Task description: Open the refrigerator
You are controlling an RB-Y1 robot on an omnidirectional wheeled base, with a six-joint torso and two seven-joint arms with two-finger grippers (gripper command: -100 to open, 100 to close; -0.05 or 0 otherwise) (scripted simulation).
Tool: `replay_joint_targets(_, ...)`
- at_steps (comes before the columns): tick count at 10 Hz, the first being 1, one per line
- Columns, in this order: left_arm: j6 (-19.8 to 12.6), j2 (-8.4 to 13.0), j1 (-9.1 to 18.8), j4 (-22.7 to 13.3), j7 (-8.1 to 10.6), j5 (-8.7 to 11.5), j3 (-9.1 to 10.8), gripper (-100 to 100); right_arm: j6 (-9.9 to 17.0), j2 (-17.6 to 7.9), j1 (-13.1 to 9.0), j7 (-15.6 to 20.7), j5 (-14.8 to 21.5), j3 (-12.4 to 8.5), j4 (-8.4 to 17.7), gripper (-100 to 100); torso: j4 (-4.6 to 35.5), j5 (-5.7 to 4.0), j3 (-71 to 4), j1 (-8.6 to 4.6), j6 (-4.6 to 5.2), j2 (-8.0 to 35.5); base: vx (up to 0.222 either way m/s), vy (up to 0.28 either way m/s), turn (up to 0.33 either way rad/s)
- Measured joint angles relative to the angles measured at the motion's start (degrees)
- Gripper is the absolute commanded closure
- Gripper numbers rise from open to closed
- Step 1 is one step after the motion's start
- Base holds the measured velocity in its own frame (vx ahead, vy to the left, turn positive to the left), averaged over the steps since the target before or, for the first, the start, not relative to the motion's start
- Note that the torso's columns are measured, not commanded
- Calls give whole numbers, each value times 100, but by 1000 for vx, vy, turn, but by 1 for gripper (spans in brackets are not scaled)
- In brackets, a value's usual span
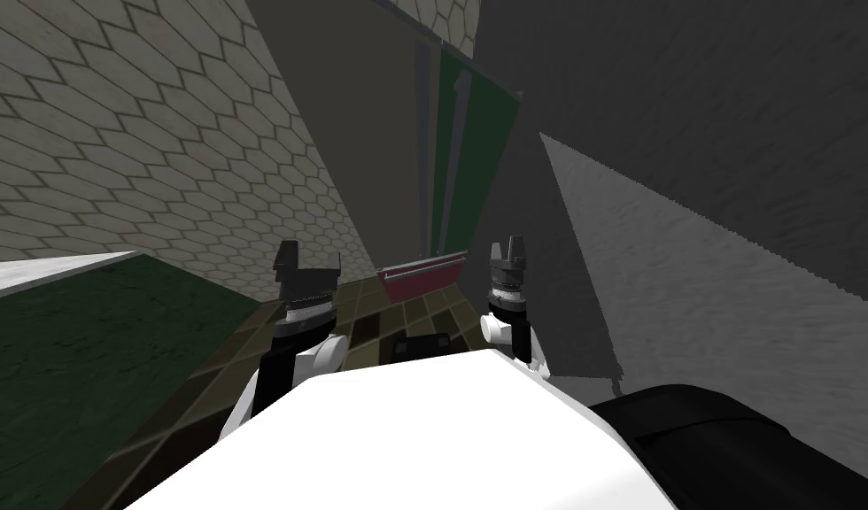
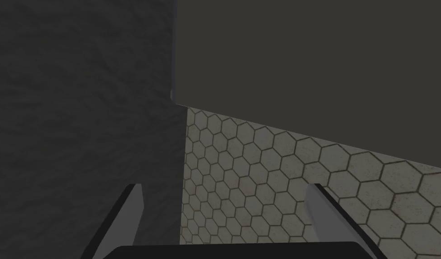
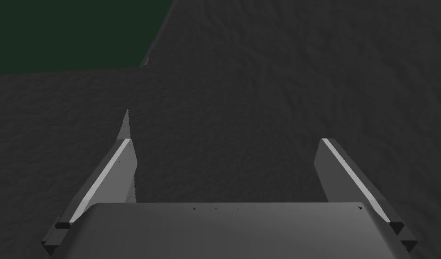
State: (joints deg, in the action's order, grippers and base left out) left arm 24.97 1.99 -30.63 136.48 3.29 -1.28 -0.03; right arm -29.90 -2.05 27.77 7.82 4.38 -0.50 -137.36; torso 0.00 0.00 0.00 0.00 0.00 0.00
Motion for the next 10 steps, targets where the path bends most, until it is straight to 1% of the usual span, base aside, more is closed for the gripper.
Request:
replay_joint_targets(1, 0, 0, 0, 0, 0, 0, 0, 0, 0, 0, 0, 0, 0, 0, 0, 0, 235, 0, -467, 0, 0, 232, 0, 0, 0)
replay_joint_targets(2, 0, 0, 0, 0, 0, 0, 0, 0, 0, 0, 0, 0, 0, 0, 0, 0, 600, 0, -1200, 0, 0, 597, 0, 0, 0)
replay_joint_targets(9, 1, 0, 0, 2, 0, 0, 0, 0, -1, 0, 0, 0, 0, 0, -2, 0, 3537, 0, -7073, 0, 0, 3539, 0, 0, 0)
replay_joint_targets(10, 1, 0, 0, 2, 0, 0, 0, -100, -1, 0, 0, 0, 0, 0, -2, 0, 3960, 0, -7919, 0, 0, 3962, 27, -3, 13)
